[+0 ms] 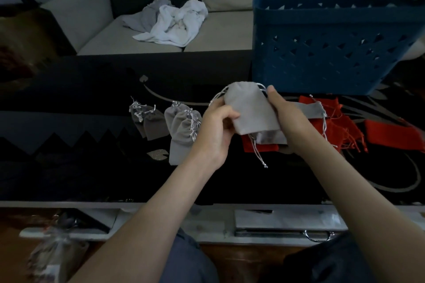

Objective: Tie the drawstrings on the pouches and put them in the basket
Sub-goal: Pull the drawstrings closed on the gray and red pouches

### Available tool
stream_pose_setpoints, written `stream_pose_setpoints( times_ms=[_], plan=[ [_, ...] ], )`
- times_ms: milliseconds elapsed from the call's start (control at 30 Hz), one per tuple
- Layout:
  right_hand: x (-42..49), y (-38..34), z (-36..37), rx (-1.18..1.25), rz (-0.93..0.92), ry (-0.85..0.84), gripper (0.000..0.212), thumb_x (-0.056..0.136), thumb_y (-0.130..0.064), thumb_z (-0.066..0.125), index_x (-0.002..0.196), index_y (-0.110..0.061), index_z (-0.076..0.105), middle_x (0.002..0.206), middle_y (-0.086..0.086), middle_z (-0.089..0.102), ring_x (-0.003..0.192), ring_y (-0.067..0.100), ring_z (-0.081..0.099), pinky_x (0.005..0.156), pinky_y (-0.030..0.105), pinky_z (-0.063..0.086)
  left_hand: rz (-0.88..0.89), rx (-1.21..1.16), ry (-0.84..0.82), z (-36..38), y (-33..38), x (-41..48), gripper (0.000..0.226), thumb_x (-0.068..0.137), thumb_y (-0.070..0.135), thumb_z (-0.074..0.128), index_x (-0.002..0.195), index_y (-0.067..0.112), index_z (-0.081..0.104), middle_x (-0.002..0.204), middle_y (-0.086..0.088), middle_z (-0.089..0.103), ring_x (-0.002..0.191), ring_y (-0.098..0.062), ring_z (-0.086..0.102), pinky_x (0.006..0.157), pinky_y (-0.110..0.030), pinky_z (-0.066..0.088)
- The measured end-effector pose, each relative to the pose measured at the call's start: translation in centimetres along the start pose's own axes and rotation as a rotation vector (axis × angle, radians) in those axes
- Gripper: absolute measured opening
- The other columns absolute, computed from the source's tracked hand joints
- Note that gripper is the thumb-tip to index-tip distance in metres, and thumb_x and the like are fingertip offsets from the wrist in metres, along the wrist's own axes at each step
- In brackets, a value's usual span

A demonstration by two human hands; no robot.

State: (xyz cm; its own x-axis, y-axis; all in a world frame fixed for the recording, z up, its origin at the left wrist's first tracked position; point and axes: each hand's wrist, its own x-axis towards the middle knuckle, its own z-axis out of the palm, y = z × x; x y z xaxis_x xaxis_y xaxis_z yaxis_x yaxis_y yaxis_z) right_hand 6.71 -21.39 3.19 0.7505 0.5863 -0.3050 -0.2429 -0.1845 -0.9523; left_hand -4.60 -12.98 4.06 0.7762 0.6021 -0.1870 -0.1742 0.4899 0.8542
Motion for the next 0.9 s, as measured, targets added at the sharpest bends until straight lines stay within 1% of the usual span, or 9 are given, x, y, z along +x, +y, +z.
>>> stream_pose_setpoints(
  times_ms=[100,233,300,367,467,600,700,800,900],
  plan=[
    [-0.2,-0.4,0.4,0.281,0.070,-0.201,0.045,0.090,-0.050,0.053,0.109,-0.012,0.066,0.103,0.008,0.072,0.095,0.022,0.069,0.078,0.036,0.055,0.015,0.077,-0.077,-0.3,0.0,-0.4,0.041,0.078,-0.008,0.036,0.107,0.009,0.061,0.099,-0.011,0.063,0.097,-0.026,0.059,0.096,-0.043,0.046],
    [-0.5,-0.6,0.9,0.205,-0.166,-0.197,0.019,0.093,-0.025,0.054,0.099,-0.016,0.069,0.082,0.000,0.071,0.076,0.015,0.067,0.063,0.026,0.055,0.054,0.184,-0.037,-0.7,-0.1,-0.5,0.019,0.085,0.015,0.054,0.102,0.015,0.064,0.086,-0.001,0.066,0.082,-0.015,0.062,0.074,-0.028,0.047],
    [-0.5,-0.4,0.9,0.174,-0.205,-0.199,0.016,0.093,-0.022,0.055,0.098,-0.020,0.070,0.082,-0.001,0.070,0.075,0.012,0.066,0.065,0.026,0.054,0.047,0.209,0.024,-1.0,-0.2,-0.2,0.023,0.094,0.031,0.052,0.104,0.015,0.066,0.091,-0.003,0.069,0.087,-0.017,0.064,0.076,-0.027,0.048],
    [-0.7,-0.4,1.0,0.174,-0.218,-0.224,0.014,0.093,-0.020,0.056,0.094,-0.021,0.069,0.084,-0.001,0.069,0.076,0.012,0.065,0.067,0.027,0.054,0.039,0.238,0.086,-1.3,-0.1,0.1,0.031,0.096,0.042,0.049,0.100,0.017,0.068,0.096,-0.006,0.071,0.093,-0.021,0.066,0.084,-0.034,0.051],
    [-0.8,-0.4,0.9,0.199,-0.262,-0.279,0.012,0.091,-0.019,0.056,0.090,-0.021,0.068,0.087,0.001,0.067,0.079,0.014,0.064,0.070,0.029,0.053,0.106,0.222,0.107,-1.5,0.0,0.1,0.027,0.098,0.035,0.047,0.093,0.018,0.068,0.097,-0.008,0.071,0.094,-0.023,0.066,0.088,-0.039,0.051],
    [-1.1,-0.6,0.3,0.241,-0.304,-0.396,0.006,0.080,-0.022,0.059,0.083,-0.016,0.060,0.078,-0.002,0.063,0.073,0.011,0.061,0.064,0.024,0.052,0.225,0.201,0.078,-1.9,0.1,0.1,0.027,0.099,0.016,0.044,0.087,0.018,0.068,0.086,-0.003,0.069,0.083,-0.016,0.064,0.074,-0.032,0.051],
    [-1.3,-0.8,-0.5,0.184,-0.325,-0.475,0.007,0.080,-0.020,0.058,0.083,-0.013,0.056,0.073,-0.004,0.060,0.069,0.009,0.058,0.061,0.021,0.049,0.279,0.227,0.021,-2.5,0.3,0.2,0.028,0.092,0.003,0.043,0.083,0.014,0.068,0.064,0.003,0.061,0.058,-0.007,0.052,0.057,-0.022,0.040],
    [-1.0,-0.6,-1.1,0.098,-0.343,-0.444,0.009,0.077,-0.022,0.061,0.084,-0.015,0.060,0.074,-0.003,0.062,0.070,0.010,0.058,0.064,0.022,0.049,0.372,0.433,-0.065,-3.0,0.4,-0.1,0.023,0.081,0.013,0.047,0.077,0.015,0.069,0.049,0.007,0.049,0.049,-0.004,0.040,0.051,-0.019,0.030],
    [-0.7,-0.3,-1.3,0.023,-0.353,-0.417,0.008,0.077,-0.023,0.062,0.082,-0.017,0.063,0.076,-0.002,0.063,0.072,0.010,0.059,0.066,0.021,0.049,0.461,0.562,-0.158,-3.0,0.6,-0.8,0.018,0.088,0.012,0.051,0.084,0.005,0.066,0.046,0.011,0.047,0.049,-0.002,0.041,0.053,-0.017,0.032]
  ],
)
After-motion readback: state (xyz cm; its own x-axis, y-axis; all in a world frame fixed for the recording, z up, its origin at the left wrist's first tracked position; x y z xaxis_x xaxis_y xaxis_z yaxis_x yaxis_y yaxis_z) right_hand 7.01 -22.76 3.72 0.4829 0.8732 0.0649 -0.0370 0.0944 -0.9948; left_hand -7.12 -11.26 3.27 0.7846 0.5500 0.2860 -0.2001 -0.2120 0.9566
